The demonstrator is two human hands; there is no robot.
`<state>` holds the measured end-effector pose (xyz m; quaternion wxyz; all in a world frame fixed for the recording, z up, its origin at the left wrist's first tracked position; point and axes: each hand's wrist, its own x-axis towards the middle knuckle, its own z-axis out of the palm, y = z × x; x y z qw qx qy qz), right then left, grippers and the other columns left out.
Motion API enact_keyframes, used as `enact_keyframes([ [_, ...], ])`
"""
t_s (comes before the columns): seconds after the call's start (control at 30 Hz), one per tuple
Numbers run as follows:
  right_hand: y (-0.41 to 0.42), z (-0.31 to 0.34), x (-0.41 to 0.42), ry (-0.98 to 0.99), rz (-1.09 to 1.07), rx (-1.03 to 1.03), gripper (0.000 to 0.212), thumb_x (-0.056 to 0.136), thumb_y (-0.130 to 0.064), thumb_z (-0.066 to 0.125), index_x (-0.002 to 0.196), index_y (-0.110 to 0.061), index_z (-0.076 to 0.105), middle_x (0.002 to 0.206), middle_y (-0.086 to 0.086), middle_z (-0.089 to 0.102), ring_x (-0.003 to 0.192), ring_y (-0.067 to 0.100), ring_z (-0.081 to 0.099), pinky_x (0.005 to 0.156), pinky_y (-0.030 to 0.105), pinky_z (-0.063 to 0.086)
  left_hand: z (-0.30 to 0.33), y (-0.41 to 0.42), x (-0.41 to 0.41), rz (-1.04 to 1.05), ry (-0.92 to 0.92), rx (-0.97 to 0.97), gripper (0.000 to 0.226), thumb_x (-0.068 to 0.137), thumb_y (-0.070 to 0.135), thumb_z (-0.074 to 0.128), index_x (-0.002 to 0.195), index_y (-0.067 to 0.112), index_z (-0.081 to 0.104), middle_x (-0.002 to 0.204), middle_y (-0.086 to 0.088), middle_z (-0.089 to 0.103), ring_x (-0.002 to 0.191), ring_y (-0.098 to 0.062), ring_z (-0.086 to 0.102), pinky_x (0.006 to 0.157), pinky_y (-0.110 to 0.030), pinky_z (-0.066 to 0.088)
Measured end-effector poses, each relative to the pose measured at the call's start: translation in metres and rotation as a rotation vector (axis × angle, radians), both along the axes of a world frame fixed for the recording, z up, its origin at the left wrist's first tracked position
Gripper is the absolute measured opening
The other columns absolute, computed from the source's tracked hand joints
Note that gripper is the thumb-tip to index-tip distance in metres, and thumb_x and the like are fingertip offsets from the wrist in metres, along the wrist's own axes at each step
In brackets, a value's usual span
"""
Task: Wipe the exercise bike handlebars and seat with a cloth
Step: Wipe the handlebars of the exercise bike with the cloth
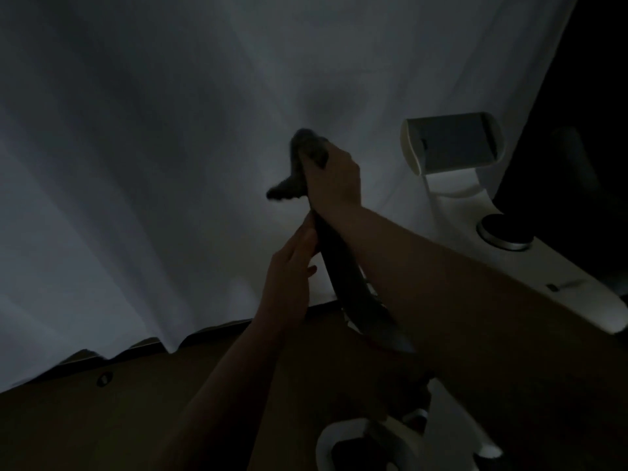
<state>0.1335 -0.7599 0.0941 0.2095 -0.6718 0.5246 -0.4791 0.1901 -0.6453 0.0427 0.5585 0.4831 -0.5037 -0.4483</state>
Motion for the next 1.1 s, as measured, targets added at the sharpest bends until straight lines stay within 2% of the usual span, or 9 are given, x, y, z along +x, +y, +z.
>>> enact_keyframes([
  [0.1, 0.015, -0.007, -0.005, -0.198, -0.03, 0.102, 0.035, 0.098, -0.034, 0.047, 0.12, -0.008, 0.057, 0.109, 0.009, 0.064, 0.093, 0.018, 0.061, 0.07, 0.019, 0.041, -0.001, 0.003, -0.001, 0.007, 0.014, 0.012, 0.025, 0.101, 0.032, 0.034, 0.113, 0.052, 0.043, 0.102, 0.035, 0.049, 0.112, -0.006, 0.052, 0.098, -0.033, 0.041],
  [0.27, 0.025, -0.012, -0.014, 0.372, -0.015, -0.044, 0.057, 0.1, -0.034, 0.041, 0.15, -0.015, 0.021, 0.141, 0.017, 0.042, 0.122, 0.029, 0.047, 0.101, 0.034, 0.036, -0.002, 0.003, -0.002, 0.012, 0.035, 0.003, 0.026, 0.101, 0.026, 0.034, 0.103, 0.047, 0.05, 0.1, 0.032, 0.053, 0.106, -0.004, 0.054, 0.093, -0.032, 0.042],
  [0.37, 0.005, 0.004, -0.013, 0.568, 0.071, -0.081, 0.045, 0.1, -0.027, 0.042, 0.142, -0.012, 0.037, 0.133, 0.017, 0.047, 0.116, 0.03, 0.05, 0.093, 0.032, 0.039, -0.001, 0.001, -0.001, 0.009, 0.058, 0.042, 0.024, 0.1, 0.027, 0.038, 0.12, 0.041, 0.044, 0.101, 0.029, 0.054, 0.103, -0.001, 0.055, 0.094, -0.031, 0.044],
  [0.43, 0.0, 0.008, -0.008, 0.469, 0.108, -0.062, 0.037, 0.1, -0.026, 0.044, 0.132, -0.009, 0.049, 0.12, 0.014, 0.056, 0.107, 0.026, 0.056, 0.083, 0.024, 0.039, 0.0, 0.0, 0.001, 0.012, 0.075, 0.067, 0.024, 0.1, 0.028, 0.04, 0.121, 0.041, 0.043, 0.099, 0.029, 0.054, 0.099, 0.0, 0.056, 0.098, -0.035, 0.043],
  [0.6, 0.026, -0.006, -0.009, -0.102, 0.044, 0.136, 0.042, 0.098, -0.033, 0.047, 0.133, -0.01, 0.045, 0.123, 0.008, 0.058, 0.105, 0.017, 0.056, 0.082, 0.019, 0.038, 0.002, 0.008, 0.001, -0.02, 0.045, 0.055, 0.025, 0.102, 0.029, 0.036, 0.123, 0.04, 0.045, 0.096, 0.033, 0.05, 0.101, -0.004, 0.055, 0.097, -0.036, 0.041],
  [0.73, 0.056, -0.029, -0.023, 0.191, 0.044, 0.133, 0.059, 0.096, -0.031, 0.05, 0.143, -0.006, 0.026, 0.133, 0.014, 0.048, 0.114, 0.027, 0.054, 0.096, 0.036, 0.045, -0.015, 0.016, 0.002, 0.005, 0.07, 0.11, 0.026, 0.102, 0.02, 0.036, 0.096, 0.039, 0.053, 0.101, 0.017, 0.057, 0.094, -0.008, 0.059, 0.087, -0.027, 0.047],
  [0.83, 0.047, -0.022, -0.022, 0.308, 0.031, 0.19, 0.061, 0.094, -0.036, 0.054, 0.138, -0.002, 0.028, 0.128, 0.016, 0.049, 0.105, 0.027, 0.056, 0.081, 0.031, 0.044, -0.028, 0.026, 0.002, -0.049, 0.006, 0.123, 0.024, 0.102, 0.023, 0.036, 0.117, 0.034, 0.051, 0.111, 0.016, 0.055, 0.096, 0.0, 0.058, 0.078, -0.016, 0.048],
  [0.9, 0.033, -0.008, -0.014, 0.265, -0.002, 0.218, 0.06, 0.092, -0.039, 0.056, 0.133, -0.002, 0.032, 0.123, 0.014, 0.053, 0.102, 0.026, 0.057, 0.076, 0.028, 0.039, -0.028, 0.029, 0.003, -0.059, -0.007, 0.111, 0.031, 0.102, 0.028, 0.036, 0.131, 0.034, 0.043, 0.118, 0.017, 0.053, 0.105, -0.002, 0.056, 0.084, -0.022, 0.044],
  [1.1, 0.07, -0.027, -0.031, 0.342, 0.031, 0.221, 0.052, 0.093, -0.033, 0.054, 0.133, -0.007, 0.033, 0.118, 0.012, 0.055, 0.098, 0.026, 0.059, 0.082, 0.035, 0.047, -0.024, 0.035, 0.007, -0.029, -0.004, 0.06, 0.029, 0.102, 0.021, 0.035, 0.126, 0.024, 0.05, 0.116, 0.007, 0.056, 0.11, -0.012, 0.058, 0.087, -0.025, 0.047],
])
